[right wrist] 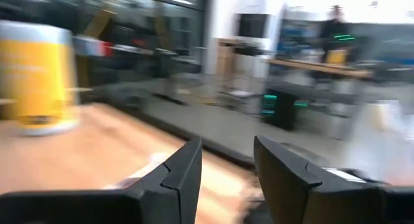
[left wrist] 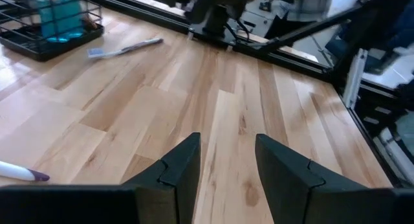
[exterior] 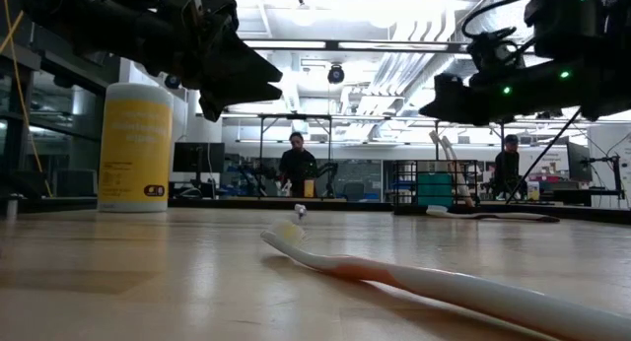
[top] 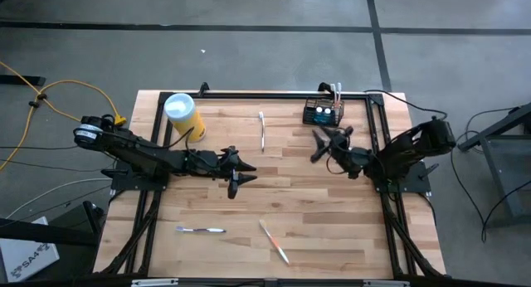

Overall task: Pick & Place toothbrushing station
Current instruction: Put the orange toothbrush into the black wire organizer

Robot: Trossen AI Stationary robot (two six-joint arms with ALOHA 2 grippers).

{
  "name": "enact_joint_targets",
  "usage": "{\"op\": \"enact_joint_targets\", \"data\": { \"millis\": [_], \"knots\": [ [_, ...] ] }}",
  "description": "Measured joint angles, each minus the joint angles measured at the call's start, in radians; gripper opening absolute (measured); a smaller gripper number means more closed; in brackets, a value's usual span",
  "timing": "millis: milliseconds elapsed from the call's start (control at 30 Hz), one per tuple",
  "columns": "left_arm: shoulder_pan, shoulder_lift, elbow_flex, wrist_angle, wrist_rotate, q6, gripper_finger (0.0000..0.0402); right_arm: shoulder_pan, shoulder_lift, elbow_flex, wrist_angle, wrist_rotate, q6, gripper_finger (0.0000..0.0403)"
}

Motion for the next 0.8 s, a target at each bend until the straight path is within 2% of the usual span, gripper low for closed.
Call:
{"op": "enact_joint_targets", "data": {
  "millis": [233,333,533,667,800],
  "knots": [
    [0.0,0.0,0.0,-0.015,0.169,0.016,0.0141,0.055,0.0,0.0,-0.017,-0.229,0.128,0.0133],
    [-0.012,0.0,0.0,-0.019,0.202,0.016,0.0141,0.062,0.0,0.0,-0.041,-0.299,0.174,0.0133],
    [-0.094,0.0,0.002,-0.017,0.173,0.128,0.0141,0.064,0.001,0.0,-0.061,-0.443,0.211,0.0133],
    [-0.159,0.0,0.028,-0.013,0.102,0.222,0.0141,0.082,0.001,0.0,-0.061,-0.459,0.21,0.0133],
    [-0.218,0.0,0.053,-0.023,0.073,0.281,0.0141,0.095,0.001,0.0,-0.062,-0.463,0.206,0.0133]
  ]
}}
